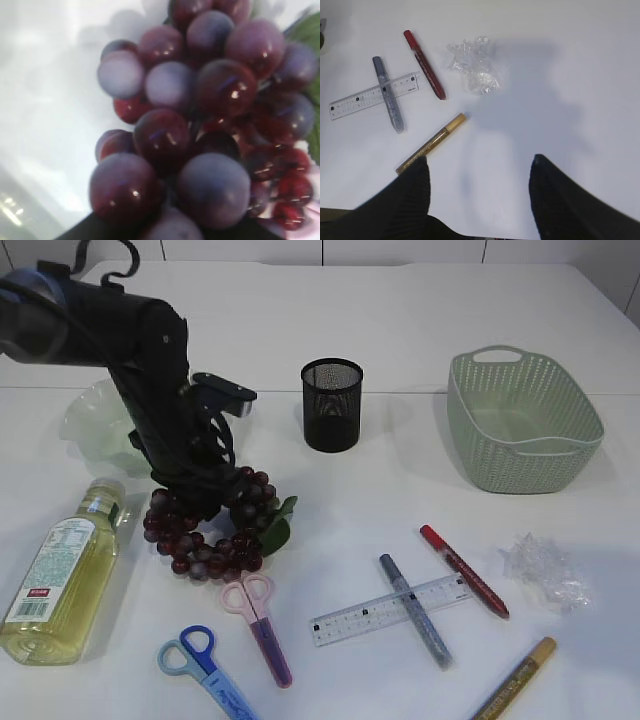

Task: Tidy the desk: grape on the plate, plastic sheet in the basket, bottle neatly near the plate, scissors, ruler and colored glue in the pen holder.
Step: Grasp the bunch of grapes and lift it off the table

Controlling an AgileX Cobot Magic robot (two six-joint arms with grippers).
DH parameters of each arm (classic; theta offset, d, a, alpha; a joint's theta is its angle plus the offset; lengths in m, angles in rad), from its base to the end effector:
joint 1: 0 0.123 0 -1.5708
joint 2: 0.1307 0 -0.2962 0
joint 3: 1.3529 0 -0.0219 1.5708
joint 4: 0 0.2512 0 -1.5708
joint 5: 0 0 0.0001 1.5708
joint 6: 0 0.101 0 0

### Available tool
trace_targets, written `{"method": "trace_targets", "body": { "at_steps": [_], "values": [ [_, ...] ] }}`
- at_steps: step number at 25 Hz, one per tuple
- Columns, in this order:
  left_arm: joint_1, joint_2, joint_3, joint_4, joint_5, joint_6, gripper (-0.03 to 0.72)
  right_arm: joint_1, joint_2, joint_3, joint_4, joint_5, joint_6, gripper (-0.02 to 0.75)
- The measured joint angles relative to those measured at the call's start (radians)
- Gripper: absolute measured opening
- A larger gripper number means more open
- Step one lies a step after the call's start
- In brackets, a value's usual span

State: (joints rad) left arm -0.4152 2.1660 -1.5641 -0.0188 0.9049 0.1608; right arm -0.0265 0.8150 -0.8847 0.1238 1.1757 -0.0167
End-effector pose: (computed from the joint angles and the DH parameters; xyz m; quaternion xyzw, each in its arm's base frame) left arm 0.4031 -0.1793 0.1401 0.2782 0.9575 -0.0173 0.0739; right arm 0.1244 0.0082 0.3387 0.0121 0.9603 0.0555 0.2732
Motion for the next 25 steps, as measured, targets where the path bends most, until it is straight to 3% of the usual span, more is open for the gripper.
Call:
{"method": "trace_targets", "body": {
  "at_steps": [10,16,19,25],
  "values": [
    [0.000,-0.215,0.000,0.019,0.023,0.000,0.137,0.000,0.000,0.000,0.000,-0.013,0.000,0.491],
    [0.002,-0.328,0.000,0.140,0.028,-0.057,0.134,0.000,0.000,0.000,0.000,-0.015,0.000,0.491],
    [0.020,-0.358,-0.002,0.207,0.028,-0.098,0.134,0.000,0.000,0.000,0.000,-0.015,0.000,0.491],
    [0.111,-0.360,-0.055,0.229,0.011,-0.153,0.134,0.000,0.000,0.000,0.000,-0.015,0.000,0.491]
  ]
}}
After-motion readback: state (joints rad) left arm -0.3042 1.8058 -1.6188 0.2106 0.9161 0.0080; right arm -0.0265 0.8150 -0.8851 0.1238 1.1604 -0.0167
